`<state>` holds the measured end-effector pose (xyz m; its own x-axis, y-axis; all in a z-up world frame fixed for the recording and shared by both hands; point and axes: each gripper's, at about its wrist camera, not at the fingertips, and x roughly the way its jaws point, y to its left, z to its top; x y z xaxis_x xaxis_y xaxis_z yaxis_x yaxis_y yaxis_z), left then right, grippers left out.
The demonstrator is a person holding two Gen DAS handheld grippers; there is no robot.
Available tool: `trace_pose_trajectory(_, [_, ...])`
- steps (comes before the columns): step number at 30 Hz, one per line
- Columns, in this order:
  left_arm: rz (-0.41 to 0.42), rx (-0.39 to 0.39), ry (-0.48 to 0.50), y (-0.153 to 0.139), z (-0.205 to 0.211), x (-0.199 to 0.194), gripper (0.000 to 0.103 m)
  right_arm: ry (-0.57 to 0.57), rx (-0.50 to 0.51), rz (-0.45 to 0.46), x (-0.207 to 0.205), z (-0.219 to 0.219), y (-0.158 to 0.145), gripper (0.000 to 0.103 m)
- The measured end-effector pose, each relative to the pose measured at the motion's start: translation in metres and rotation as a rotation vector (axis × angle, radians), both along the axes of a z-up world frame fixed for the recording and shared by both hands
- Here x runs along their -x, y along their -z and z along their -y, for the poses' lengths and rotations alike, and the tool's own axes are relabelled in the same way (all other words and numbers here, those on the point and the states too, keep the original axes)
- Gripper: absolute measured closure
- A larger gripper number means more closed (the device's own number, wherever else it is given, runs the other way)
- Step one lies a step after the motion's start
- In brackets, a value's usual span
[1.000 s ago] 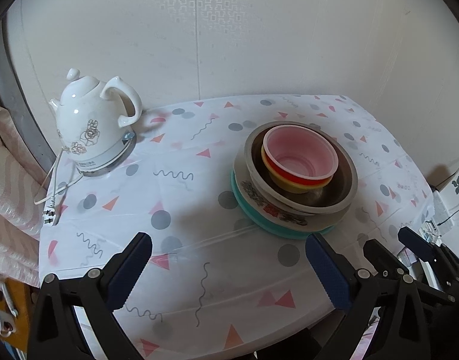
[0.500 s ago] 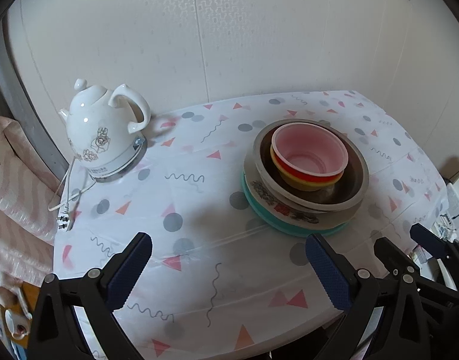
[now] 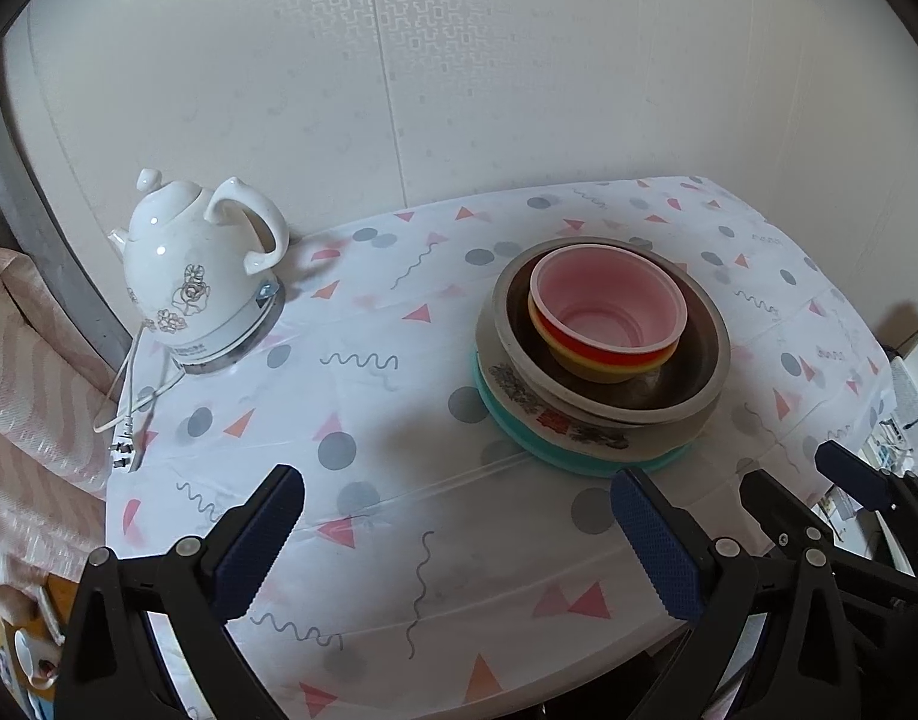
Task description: Organize plates and bowls
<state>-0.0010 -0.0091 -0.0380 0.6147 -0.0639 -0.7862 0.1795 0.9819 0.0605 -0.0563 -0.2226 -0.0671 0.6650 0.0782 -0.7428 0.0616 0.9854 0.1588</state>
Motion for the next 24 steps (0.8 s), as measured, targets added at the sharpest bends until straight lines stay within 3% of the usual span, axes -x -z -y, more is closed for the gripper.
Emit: trace_pose_trajectory(24, [-0.013,0.014,0.02,0.0011,0.0062,-0.0031,0.0,0.002,-0.005,-0.015,-0.0055,0.0023,0.0034,0.034])
